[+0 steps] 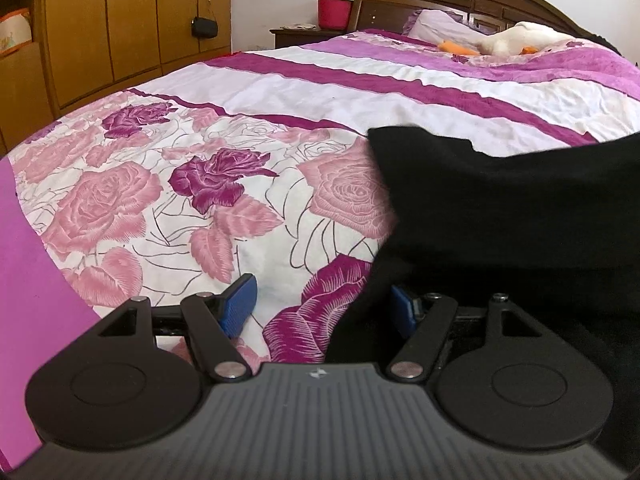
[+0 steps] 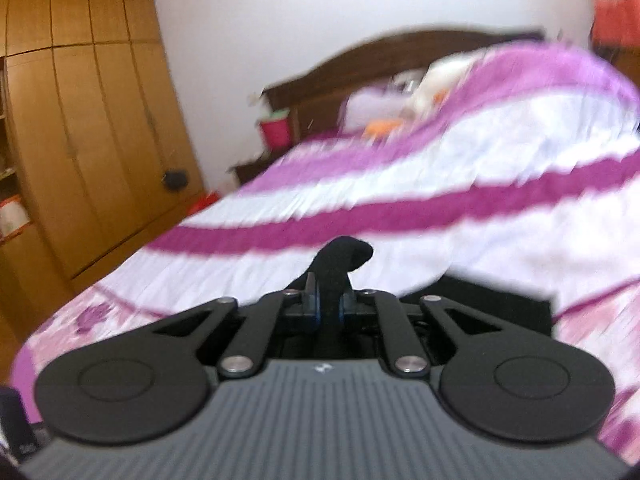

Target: Fold small clothes

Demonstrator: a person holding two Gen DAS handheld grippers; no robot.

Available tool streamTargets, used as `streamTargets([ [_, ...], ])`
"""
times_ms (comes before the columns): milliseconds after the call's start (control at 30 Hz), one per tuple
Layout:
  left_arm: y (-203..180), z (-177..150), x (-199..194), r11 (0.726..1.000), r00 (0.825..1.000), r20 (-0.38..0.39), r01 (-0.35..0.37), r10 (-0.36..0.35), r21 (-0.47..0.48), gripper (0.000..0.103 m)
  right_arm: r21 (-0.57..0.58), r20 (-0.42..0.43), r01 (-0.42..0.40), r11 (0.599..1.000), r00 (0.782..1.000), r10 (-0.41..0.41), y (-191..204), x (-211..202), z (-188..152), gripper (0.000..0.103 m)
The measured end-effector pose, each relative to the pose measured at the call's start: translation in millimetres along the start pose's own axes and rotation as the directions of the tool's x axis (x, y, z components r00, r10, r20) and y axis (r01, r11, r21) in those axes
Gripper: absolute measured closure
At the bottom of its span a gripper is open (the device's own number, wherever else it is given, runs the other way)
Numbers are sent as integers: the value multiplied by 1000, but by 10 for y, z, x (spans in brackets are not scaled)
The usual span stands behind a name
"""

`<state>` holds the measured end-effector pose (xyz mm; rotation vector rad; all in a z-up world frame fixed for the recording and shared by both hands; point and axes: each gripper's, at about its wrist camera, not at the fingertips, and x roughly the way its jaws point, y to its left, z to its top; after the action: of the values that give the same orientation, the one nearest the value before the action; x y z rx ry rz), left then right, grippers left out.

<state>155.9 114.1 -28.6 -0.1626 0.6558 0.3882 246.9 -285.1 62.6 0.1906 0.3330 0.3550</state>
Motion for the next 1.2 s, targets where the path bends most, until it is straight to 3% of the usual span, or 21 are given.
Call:
streamTargets([
  [100,-28,-10,1,1000,1000,2,-10,10,14,28,-8,-35,60,998,998,-60,-197,39,-36,92],
  [233,-36,-14,2,1000,1000,3,-13,12,24,28,-24,-146,138,990,979,-140,-429,260,-370,92],
  [400,-25,-3,-20,1000,1000,-2,-3,3,29,28,-7,-251,176,984,953,-172,-562,494,-795,90],
  [600,61,59,-280,995,995,15,98,-98,-11,28,-27,-244,195,980,950,-195,-526,377,-762,82],
  [733,9,134,-497,989,984,95,147,-148,15,28,-10,-163,173,985,971,-172,-462,24,-597,82],
  [833,-150,212,-498,983,978,106,172,-177,55,28,-29,-162,136,990,977,-139,-405,-116,-589,82],
  [900,-294,226,-392,981,981,82,168,-176,92,28,-56,-191,138,989,971,-147,-397,-91,-657,82],
  [1033,-510,124,-85,972,989,3,141,-145,186,28,-91,-266,213,973,936,-230,-529,99,-915,84],
  [1200,-482,57,-61,972,992,10,121,-126,202,25,4,-245,197,980,951,-190,-652,31,-958,83],
])
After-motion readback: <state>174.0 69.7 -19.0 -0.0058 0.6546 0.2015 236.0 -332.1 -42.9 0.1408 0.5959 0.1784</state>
